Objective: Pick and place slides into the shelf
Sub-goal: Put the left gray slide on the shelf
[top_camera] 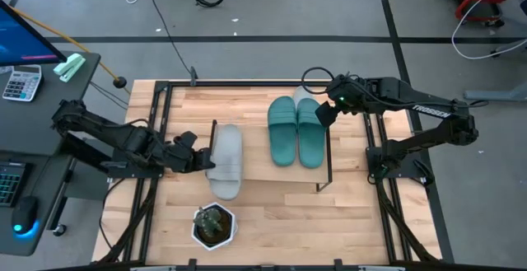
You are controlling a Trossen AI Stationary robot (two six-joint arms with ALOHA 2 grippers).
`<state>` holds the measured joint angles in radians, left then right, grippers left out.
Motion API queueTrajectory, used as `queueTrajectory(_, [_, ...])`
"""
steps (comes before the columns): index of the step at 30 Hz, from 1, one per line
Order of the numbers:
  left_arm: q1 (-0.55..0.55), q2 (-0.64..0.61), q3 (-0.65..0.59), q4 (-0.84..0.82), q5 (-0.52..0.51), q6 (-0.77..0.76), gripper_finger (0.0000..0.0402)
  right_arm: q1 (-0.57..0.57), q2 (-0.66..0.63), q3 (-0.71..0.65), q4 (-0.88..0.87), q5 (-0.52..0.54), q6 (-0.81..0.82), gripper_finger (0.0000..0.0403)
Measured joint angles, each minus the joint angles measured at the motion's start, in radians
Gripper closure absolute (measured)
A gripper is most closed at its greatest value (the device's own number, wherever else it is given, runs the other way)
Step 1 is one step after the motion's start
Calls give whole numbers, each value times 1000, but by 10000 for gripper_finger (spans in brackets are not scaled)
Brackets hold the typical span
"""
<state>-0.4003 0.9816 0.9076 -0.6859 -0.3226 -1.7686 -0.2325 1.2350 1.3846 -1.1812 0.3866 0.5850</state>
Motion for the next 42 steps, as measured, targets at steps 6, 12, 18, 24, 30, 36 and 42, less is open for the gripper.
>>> queueTrajectory(6, [-39,30,0,8,-15,-34,375,0,0,0,0,0,-2,110])
queueTrajectory(12, [-60,41,0,1,-28,-56,375,0,0,0,0,0,-4,110])
queueTrajectory(18, [-60,41,0,-32,-51,-56,375,0,0,0,0,0,-11,110])
queueTrajectory(24, [-60,41,0,-57,-51,-55,375,0,0,0,0,-1,-6,110])
queueTrajectory(30, [-60,41,0,-61,-63,-54,375,0,0,0,0,-2,-6,110])
queueTrajectory(36, [-60,41,0,-65,-70,-54,374,0,0,0,0,-3,-5,110])
queueTrajectory(42, [-60,41,0,-65,-71,-53,374,0,0,0,0,-3,-1,110])
